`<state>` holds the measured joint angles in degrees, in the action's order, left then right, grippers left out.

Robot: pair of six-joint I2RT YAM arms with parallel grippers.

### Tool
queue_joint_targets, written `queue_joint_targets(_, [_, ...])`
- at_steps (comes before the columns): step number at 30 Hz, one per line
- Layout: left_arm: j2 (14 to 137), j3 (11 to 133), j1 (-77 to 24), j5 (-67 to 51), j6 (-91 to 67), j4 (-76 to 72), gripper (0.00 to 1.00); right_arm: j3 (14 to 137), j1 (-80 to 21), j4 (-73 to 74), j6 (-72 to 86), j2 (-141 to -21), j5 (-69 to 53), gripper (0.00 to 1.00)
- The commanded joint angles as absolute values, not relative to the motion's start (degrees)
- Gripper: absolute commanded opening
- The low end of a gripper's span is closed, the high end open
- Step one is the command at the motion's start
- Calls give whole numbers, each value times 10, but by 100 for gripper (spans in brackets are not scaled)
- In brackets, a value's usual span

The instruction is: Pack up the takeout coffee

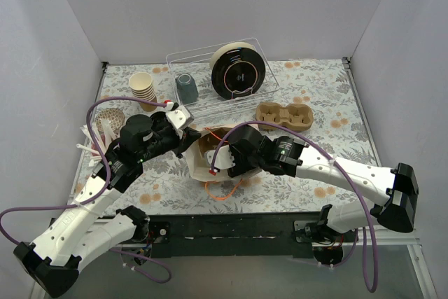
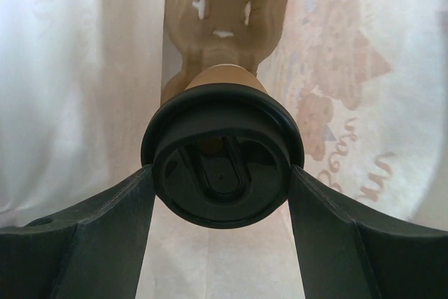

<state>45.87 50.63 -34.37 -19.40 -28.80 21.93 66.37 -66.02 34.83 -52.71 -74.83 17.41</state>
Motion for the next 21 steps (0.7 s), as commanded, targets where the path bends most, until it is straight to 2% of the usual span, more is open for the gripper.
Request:
queue_joint_targets(1, [464,531,-347,-212,-301,232,0,694,-659,370,-535,-771,221,34])
queue_joint_targets(7, [475,540,-352,-213,-321,236,0,679,-660,346,-533,-783,259,34])
queue_joint_targets(21, [467,541,-361,-210,-337,240,0,642,-660,330,-523,-785,245,34])
